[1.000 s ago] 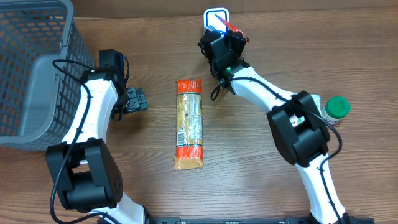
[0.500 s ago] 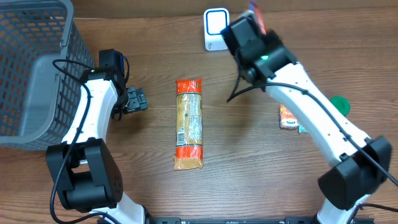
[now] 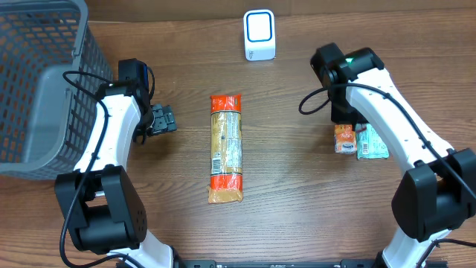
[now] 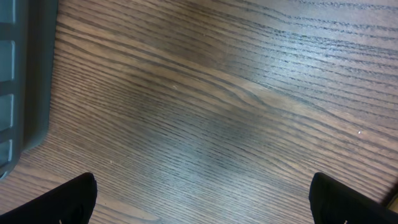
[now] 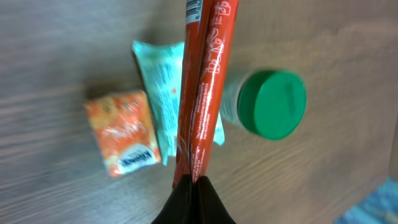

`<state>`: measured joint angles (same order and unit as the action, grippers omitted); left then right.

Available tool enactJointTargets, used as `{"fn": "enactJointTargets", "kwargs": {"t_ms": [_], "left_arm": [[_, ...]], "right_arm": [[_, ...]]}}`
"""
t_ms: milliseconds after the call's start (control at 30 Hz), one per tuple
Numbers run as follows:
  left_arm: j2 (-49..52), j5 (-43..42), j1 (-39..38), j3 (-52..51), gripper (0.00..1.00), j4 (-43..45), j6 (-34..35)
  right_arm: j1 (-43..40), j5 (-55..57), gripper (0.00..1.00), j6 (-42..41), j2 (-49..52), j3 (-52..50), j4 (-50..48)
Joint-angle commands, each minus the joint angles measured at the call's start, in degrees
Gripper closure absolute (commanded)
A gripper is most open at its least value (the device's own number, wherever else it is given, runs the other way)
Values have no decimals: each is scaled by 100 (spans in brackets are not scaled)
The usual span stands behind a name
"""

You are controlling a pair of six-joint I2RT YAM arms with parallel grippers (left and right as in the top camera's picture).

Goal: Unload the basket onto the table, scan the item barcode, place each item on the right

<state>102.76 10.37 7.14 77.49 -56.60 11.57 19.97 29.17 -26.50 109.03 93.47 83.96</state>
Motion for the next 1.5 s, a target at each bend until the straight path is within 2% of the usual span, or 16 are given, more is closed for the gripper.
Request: {"fn": "enactJointTargets", "kwargs": {"t_ms": [0,200,367,433,500,567,800,967,1133,1333,1467], "left_arm": [[-120,55,-2,24,0,7,-85],[-120,55,-2,24,0,7,-85],[-120,55,-2,24,0,7,-85],[-120,55,-2,24,0,7,-85],[-120,55,-2,24,0,7,-85],[-120,55,-2,24,0,7,-85],[-120,55,-2,24,0,7,-85],[-120,55,-2,24,0,7,-85],[-120,55,-2,24,0,7,-85],[-120,55,-2,24,0,7,-85],[-120,55,-2,24,0,7,-85]], "right_arm": [[-90,-98,96,-221,17,-334,-31],[-146,-101,95,-221,22,-931,-282],[-146,-103,66,-221,22,-1228,-535],[-146,-103,49,-221,26,-1270,-595],[-146,-195,41,-221,26,-1270,-664],[-144,-586,39,-223,26,-1270,-833],[-44,-3185,39,-157,26,-1279,-1731],[332,-4588,38,-162,26,-1279,-2509],[1088,-4559,39,-232,28,-1279,-3257],[2277,-3329,38,-1154,109,-1279,-3945],[2940,-2767,38,-1445,245,-1279,-4277]]}}
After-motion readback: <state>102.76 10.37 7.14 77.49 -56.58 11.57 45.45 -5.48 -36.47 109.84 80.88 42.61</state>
